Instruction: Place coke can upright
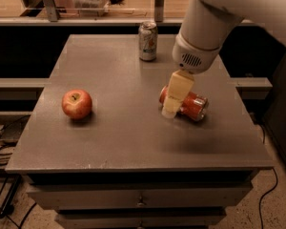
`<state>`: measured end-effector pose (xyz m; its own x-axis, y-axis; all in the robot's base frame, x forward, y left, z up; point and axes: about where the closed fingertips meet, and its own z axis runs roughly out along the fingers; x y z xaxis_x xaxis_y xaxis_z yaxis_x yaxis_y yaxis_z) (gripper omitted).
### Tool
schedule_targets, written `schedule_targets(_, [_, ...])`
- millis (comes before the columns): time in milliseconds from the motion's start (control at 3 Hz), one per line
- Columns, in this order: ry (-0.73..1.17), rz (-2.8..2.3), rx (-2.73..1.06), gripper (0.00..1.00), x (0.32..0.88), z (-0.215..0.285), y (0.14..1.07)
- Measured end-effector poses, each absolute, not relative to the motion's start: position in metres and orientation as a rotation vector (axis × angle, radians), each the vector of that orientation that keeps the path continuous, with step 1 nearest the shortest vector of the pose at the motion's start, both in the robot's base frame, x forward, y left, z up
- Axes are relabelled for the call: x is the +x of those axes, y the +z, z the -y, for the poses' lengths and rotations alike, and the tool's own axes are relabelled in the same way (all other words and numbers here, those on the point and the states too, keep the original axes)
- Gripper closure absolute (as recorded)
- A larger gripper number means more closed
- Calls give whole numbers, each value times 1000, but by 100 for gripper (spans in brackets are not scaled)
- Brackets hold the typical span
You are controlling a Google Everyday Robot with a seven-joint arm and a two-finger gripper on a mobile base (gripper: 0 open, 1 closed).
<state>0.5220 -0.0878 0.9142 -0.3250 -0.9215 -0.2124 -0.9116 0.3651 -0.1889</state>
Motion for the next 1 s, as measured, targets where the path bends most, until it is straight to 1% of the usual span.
schedule_targets(333, [-73,-2401,-1657,0,535,85,888])
schedule_targets(1000, [-132,-2469,-1678,0,554,97,858])
